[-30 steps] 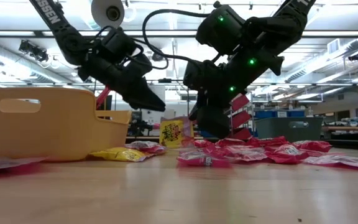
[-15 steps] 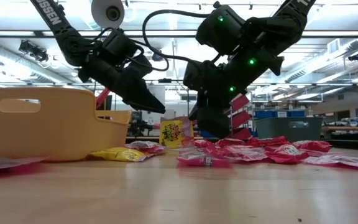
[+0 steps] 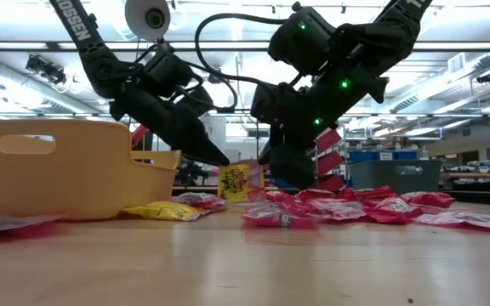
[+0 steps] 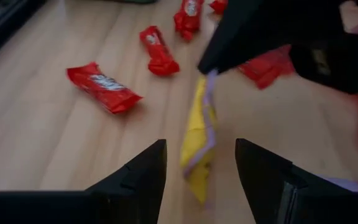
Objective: Sort candy
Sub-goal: Put the yellow candy pack into the blue bin
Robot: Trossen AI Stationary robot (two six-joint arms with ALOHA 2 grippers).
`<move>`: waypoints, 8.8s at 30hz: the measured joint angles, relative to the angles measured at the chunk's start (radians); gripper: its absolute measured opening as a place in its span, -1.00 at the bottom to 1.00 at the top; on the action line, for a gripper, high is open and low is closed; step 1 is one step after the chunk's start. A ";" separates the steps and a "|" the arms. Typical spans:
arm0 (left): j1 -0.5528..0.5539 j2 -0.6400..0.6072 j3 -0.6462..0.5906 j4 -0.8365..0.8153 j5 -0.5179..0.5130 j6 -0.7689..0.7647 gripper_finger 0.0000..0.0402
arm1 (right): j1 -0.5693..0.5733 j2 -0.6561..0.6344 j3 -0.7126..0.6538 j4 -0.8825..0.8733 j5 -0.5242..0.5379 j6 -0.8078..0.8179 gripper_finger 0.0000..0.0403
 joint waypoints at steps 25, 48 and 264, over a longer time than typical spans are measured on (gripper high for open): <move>-0.001 0.000 0.000 -0.006 -0.024 0.019 -0.97 | 0.000 0.000 0.000 0.000 -0.002 0.012 -1.00; -0.030 0.000 0.000 0.166 0.032 0.017 -1.00 | -0.063 -0.371 0.000 -0.246 -0.406 0.331 -0.65; -0.200 -0.518 0.000 -0.559 -0.071 0.044 -0.16 | 0.015 -0.250 -0.001 -0.108 -0.720 0.426 -0.81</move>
